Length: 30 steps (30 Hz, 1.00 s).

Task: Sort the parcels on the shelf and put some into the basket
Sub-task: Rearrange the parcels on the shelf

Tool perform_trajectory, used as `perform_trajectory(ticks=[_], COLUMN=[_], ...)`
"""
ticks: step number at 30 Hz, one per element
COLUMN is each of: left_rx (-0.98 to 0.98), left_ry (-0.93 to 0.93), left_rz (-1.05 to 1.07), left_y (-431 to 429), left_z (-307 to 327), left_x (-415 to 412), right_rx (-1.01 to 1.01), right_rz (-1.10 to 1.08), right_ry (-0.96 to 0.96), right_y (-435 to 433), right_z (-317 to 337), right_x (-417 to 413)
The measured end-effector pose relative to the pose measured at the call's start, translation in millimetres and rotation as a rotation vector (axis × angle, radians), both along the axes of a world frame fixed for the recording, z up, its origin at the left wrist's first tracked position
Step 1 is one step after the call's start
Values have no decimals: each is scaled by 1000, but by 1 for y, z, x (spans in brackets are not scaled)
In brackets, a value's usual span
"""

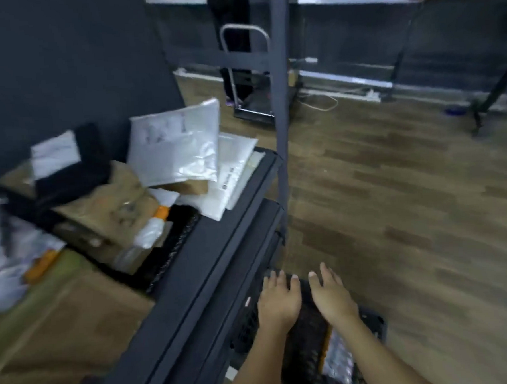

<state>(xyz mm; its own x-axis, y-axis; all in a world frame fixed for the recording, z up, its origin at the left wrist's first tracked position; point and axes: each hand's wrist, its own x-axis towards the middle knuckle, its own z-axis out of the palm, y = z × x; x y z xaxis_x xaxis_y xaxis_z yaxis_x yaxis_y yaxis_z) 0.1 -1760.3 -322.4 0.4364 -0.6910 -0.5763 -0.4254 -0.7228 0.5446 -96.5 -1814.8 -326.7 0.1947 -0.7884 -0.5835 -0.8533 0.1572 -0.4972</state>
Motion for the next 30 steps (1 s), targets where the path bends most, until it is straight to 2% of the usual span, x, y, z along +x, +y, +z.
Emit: perform_trajectory(ticks=[5,10,14,17,21,25,30], left_rx=[-178,-377,-609,-676,-628,-479,-382], left_ry=[-56,-169,-193,-261,-254,-306,-283], left_rz=[188,371,538,669,771,833,817], left_y=[37,90,132,167,216,243,260], left_z=[92,161,217,240,238,225,211], left_x=[62,122,158,191,230,269,304], right_rx=[-145,-272,-550,-576,-430,-298,-269], right_rz=[182,361,433,534,649,649,646], right_ry=[-124,-284,-527,-688,-679,-663,-572], right_y=[11,59,112,147,177,188,192], right_z=[88,157,205,231,238,236,228], right_x=[77,161,212,248,289,324,365])
